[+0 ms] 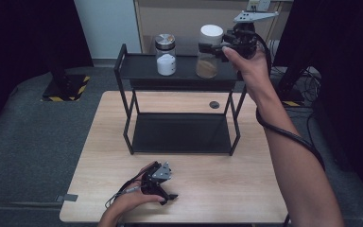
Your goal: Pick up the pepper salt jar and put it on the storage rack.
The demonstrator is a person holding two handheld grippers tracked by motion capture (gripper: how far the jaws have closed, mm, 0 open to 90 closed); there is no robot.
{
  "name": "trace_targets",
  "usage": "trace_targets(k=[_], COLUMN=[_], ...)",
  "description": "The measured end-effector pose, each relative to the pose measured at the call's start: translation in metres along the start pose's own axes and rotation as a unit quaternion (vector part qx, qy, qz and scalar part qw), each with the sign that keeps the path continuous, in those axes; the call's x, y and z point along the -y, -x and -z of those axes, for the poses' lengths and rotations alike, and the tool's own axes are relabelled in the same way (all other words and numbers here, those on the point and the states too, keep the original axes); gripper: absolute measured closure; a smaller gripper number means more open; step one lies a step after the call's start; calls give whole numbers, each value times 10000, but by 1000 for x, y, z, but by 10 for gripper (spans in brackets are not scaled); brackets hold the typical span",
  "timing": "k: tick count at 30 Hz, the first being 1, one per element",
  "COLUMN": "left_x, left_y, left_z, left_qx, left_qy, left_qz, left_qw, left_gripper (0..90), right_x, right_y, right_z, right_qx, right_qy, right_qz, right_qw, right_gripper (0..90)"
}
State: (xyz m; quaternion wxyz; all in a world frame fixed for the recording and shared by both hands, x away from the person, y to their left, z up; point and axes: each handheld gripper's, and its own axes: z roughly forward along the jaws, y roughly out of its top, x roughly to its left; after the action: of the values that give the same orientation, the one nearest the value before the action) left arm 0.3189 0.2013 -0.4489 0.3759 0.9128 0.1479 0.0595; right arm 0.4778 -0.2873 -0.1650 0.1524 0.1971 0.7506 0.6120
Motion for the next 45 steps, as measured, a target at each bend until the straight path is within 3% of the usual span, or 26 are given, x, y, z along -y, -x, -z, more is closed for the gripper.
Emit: trace_targets(k=[45], left_x=[0], left_y=[0], left_z=[0], left_qx=[0], left_qy=[7], left_qz=[-6], left_qw=[10000], left_gripper=[0], right_x=[5], right_y=[-6], right_z=[-11], right_qx=[227], right_qy=[-38], right_qz=[-65], right_qw=[9997], right_gripper=[355])
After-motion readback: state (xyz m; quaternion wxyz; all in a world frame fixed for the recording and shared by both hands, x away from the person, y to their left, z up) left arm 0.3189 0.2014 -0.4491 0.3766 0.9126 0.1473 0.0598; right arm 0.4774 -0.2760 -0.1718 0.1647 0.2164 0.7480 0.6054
